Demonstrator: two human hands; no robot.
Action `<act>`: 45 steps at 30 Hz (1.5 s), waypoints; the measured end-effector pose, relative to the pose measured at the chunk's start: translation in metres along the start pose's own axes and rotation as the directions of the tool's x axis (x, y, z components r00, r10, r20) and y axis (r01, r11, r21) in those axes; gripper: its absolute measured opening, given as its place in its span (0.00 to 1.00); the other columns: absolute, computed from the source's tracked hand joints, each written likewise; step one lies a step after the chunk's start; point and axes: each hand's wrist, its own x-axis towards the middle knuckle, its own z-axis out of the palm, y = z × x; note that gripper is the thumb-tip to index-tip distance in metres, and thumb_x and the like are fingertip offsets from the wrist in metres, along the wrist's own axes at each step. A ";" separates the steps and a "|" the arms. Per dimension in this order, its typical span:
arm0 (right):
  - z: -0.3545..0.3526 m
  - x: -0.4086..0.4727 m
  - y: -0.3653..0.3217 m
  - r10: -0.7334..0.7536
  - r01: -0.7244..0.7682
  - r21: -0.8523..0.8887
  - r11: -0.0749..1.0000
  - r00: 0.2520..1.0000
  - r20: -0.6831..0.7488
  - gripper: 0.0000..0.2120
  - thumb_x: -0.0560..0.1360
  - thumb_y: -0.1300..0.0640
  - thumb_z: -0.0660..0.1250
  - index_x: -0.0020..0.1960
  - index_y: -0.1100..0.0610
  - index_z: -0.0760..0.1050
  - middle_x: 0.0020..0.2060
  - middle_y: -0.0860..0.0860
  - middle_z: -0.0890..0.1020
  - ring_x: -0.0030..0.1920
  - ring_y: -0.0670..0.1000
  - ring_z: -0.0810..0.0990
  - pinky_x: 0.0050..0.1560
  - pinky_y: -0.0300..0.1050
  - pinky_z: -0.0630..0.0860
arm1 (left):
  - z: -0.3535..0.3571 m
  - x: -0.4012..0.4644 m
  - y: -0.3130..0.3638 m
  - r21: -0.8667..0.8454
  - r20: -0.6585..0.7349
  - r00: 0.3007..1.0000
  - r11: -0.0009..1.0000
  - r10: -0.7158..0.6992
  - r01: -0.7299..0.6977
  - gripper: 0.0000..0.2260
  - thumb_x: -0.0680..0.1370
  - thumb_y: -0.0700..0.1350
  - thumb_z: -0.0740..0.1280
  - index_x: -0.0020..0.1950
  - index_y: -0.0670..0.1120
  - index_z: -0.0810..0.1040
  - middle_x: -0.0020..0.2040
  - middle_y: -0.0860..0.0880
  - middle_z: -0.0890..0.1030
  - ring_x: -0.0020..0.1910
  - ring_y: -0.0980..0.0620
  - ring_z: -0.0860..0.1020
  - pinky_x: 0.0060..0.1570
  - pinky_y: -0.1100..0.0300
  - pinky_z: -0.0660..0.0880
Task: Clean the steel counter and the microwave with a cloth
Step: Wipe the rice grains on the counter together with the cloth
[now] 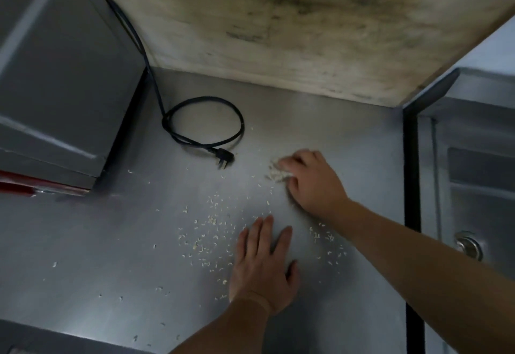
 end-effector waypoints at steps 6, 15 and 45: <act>-0.037 -0.033 0.004 0.042 -0.038 -0.037 0.999 0.993 0.112 0.18 0.72 0.58 0.66 0.61 0.53 0.80 0.52 0.53 0.80 0.52 0.56 0.77 0.53 0.48 0.78 | -0.003 -0.006 0.001 0.005 -0.067 0.998 1.000 0.010 -0.009 0.29 0.75 0.58 0.61 0.74 0.50 0.68 0.75 0.41 0.65 0.72 0.38 0.66 0.72 0.40 0.55; -0.063 0.060 0.012 0.267 -0.266 0.024 0.964 0.957 -0.114 0.19 0.75 0.56 0.64 0.65 0.53 0.77 0.58 0.57 0.78 0.56 0.61 0.78 0.57 0.49 0.74 | -0.088 0.039 -0.050 -0.051 -0.459 0.888 0.999 -0.016 -0.008 0.26 0.76 0.53 0.61 0.74 0.50 0.68 0.74 0.40 0.67 0.73 0.38 0.62 0.74 0.38 0.53; 0.004 0.023 -0.161 -0.065 0.081 0.143 0.986 0.992 -0.108 0.19 0.72 0.51 0.62 0.59 0.56 0.80 0.51 0.53 0.79 0.47 0.50 0.77 0.46 0.38 0.72 | -0.067 -0.021 -0.293 0.010 -0.042 0.956 0.957 -0.289 0.290 0.29 0.80 0.60 0.47 0.79 0.50 0.61 0.79 0.41 0.60 0.77 0.38 0.58 0.76 0.42 0.56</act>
